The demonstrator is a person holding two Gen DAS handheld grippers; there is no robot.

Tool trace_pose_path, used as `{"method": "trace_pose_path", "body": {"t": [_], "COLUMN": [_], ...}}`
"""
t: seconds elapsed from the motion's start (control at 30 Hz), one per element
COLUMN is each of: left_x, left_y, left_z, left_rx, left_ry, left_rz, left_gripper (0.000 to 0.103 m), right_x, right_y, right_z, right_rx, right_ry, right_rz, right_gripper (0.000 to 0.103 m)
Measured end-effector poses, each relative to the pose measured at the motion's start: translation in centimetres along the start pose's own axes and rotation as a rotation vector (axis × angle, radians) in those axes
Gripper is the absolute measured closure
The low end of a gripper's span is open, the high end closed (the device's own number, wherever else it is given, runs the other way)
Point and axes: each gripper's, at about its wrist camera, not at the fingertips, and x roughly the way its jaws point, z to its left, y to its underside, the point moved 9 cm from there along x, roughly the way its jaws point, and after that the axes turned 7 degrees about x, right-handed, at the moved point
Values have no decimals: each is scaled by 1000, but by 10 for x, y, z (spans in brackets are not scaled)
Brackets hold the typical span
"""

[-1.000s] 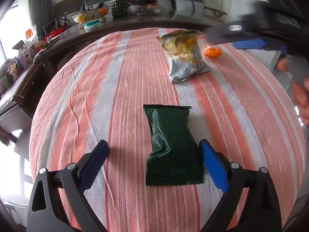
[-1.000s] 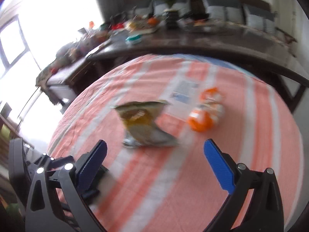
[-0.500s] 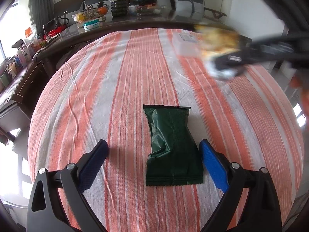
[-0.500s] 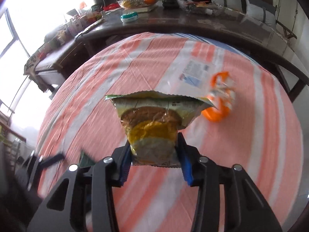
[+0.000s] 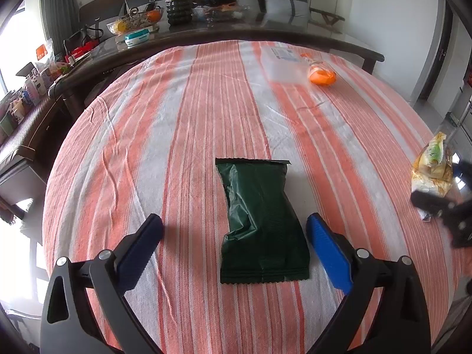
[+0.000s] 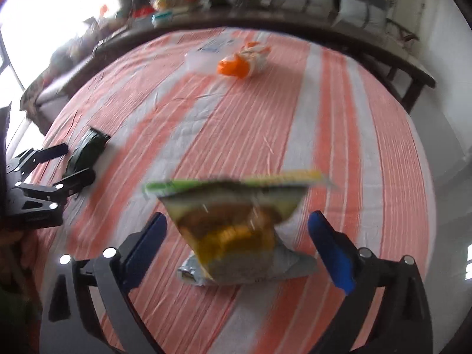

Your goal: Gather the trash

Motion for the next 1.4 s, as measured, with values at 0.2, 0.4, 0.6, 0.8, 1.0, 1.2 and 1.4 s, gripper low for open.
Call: {"method": "trace_pose_path", "body": {"t": [0.2,0.4,0.6,0.8,1.0,1.2,1.4], "left_x": [0,-4,-10,-2,-12,-27,-48], "left_y": [1,-1,2,-2,-6,-5,-14], "left_z": [0,0,-7,-15,-25,-56,-109], "left_rx": [3,-16,18,77,110,55,80], "left_ry": [-3,83,174,37,45,195,288], "left_rz": [3,-27,-33,10,-21,-43,-56], "left_gripper": [6,5,5,15,67,68,68], "right_x": [-6,-23,-40,-12,-20,-55,-87], "right_y": [19,24,3,-1,-2,3,16], "right_z": [0,-11,-5,3,-6,-8,-16], "right_rx": [9,10,-42,-73,20,63,88], "right_ry": [-4,-27,-39,-4,-52,-128,-189], "right_rz": [-54,-18,-58,22,32,-13,-45], "right_gripper": [7,7,7,15,60,61,61]}}
